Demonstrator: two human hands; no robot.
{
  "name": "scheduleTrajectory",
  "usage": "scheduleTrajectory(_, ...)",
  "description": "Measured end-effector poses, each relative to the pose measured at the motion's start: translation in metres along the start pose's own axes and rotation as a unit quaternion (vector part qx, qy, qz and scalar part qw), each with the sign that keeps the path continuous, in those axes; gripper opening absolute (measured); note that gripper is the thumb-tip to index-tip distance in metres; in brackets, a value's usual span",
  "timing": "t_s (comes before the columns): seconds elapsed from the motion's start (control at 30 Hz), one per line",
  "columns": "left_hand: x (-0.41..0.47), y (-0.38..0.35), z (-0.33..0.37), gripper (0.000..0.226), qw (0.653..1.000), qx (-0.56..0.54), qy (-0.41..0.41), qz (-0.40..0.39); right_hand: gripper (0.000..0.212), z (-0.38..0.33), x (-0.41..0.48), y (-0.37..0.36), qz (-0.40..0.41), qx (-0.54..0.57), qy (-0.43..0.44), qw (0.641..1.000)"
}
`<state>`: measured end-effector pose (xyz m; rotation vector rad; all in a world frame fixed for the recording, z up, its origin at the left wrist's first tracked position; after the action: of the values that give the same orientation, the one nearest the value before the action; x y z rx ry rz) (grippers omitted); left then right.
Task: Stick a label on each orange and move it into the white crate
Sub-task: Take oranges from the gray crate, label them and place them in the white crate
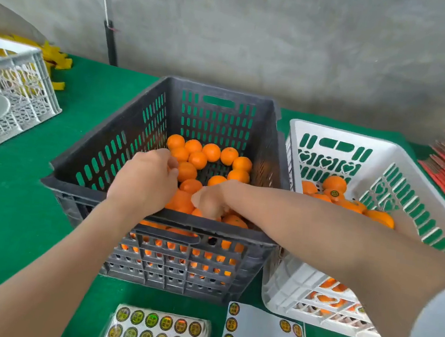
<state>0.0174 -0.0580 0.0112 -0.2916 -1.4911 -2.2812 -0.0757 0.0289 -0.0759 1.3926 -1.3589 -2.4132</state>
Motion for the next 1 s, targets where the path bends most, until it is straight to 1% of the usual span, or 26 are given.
scheduleTrajectory(0.07, 0.000, 0.001, -0.001, 0.019, 1.000, -0.005, 0.004, 0.001, 0.041, 0.002, -0.008, 0.010, 0.037, -0.002, 0.024, 0.999)
scheduleTrajectory(0.1, -0.001, 0.001, -0.002, 0.018, 1.000, -0.005, 0.006, 0.003, 0.049, 0.007, -0.015, 0.018, 0.060, 0.018, 0.032, 0.998)
scheduleTrajectory(0.17, -0.002, 0.002, -0.004, 0.017, 1.000, -0.005, 0.009, 0.003, 0.062, 0.024, -0.037, 0.032, 0.108, 0.117, 0.052, 0.986)
scheduleTrajectory(0.2, -0.002, 0.001, -0.005, 0.017, 1.000, -0.007, 0.011, 0.002, 0.064, 0.034, -0.051, 0.037, 0.127, 0.187, 0.070, 0.971)
scheduleTrajectory(0.23, -0.003, 0.001, -0.006, 0.018, 1.000, -0.009, 0.011, 0.004, 0.064, 0.045, -0.067, 0.039, 0.138, 0.267, 0.091, 0.950)
scheduleTrajectory(0.27, -0.004, 0.001, -0.007, 0.018, 1.000, -0.012, 0.011, 0.008, 0.063, 0.056, -0.085, 0.039, 0.143, 0.348, 0.113, 0.920)
scheduleTrajectory(0.33, -0.007, 0.004, -0.006, 0.019, 1.000, -0.021, 0.000, 0.024, 0.061, 0.075, -0.120, 0.031, 0.129, 0.491, 0.157, 0.847)
scheduleTrajectory(0.4, -0.009, 0.009, -0.002, 0.021, 0.998, -0.034, -0.021, 0.047, 0.067, 0.089, -0.151, 0.014, 0.105, 0.595, 0.196, 0.772)
scheduleTrajectory(0.47, -0.013, 0.017, 0.005, 0.022, 0.995, -0.051, -0.046, 0.078, 0.072, 0.098, -0.177, -0.007, 0.087, 0.667, 0.224, 0.705)
scheduleTrajectory(0.57, -0.022, 0.027, 0.023, 0.021, 0.985, -0.083, -0.065, 0.136, 0.073, 0.102, -0.206, -0.043, 0.051, 0.746, 0.271, 0.607)
scheduleTrajectory(0.63, -0.033, 0.026, 0.048, 0.019, 0.978, -0.119, -0.092, 0.147, 0.078, 0.102, -0.217, -0.068, 0.025, 0.790, 0.296, 0.537)
scheduleTrajectory(0.67, -0.041, 0.023, 0.065, 0.017, 0.972, -0.150, -0.113, 0.141, 0.076, 0.101, -0.221, -0.080, 0.011, 0.805, 0.305, 0.509)
scheduleTrajectory(0.7, -0.051, 0.018, 0.082, 0.015, 0.964, -0.191, -0.135, 0.125, 0.072, 0.098, -0.223, -0.092, 0.000, 0.814, 0.311, 0.491)
scheduleTrajectory(0.77, -0.076, 0.004, 0.116, 0.013, 0.937, -0.297, -0.171, 0.070, 0.065, 0.091, -0.225, -0.115, -0.015, 0.825, 0.310, 0.473)
scheduleTrajectory(0.83, -0.101, -0.015, 0.143, 0.022, 0.906, -0.385, -0.174, -0.009, 0.064, 0.083, -0.220, -0.140, -0.028, 0.837, 0.293, 0.462)
scheduleTrajectory(0.9, -0.124, -0.039, 0.157, 0.031, 0.885, -0.432, -0.147, -0.095, 0.066, 0.075, -0.213, -0.166, -0.034, 0.850, 0.260, 0.457)
scheduleTrajectory(0.93, -0.134, -0.052, 0.159, 0.037, 0.880, -0.440, -0.122, -0.132, 0.062, 0.071, -0.208, -0.180, -0.034, 0.858, 0.241, 0.453)
scheduleTrajectory(1.0, -0.149, -0.077, 0.156, 0.055, 0.883, -0.425, -0.050, -0.195, 0.045, 0.063, -0.199, -0.202, -0.036, 0.876, 0.210, 0.433)
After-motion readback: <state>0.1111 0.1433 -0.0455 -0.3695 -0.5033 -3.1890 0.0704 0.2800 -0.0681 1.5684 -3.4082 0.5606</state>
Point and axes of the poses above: each hand's wrist, its own x-axis towards the middle knuckle, its own y-axis out of the back of the hand, z = x × y, the point moved 5 cm from there along x, towards the middle knuckle, and after that the axes turned 13 degrees about -y, right-handed, at the moved point
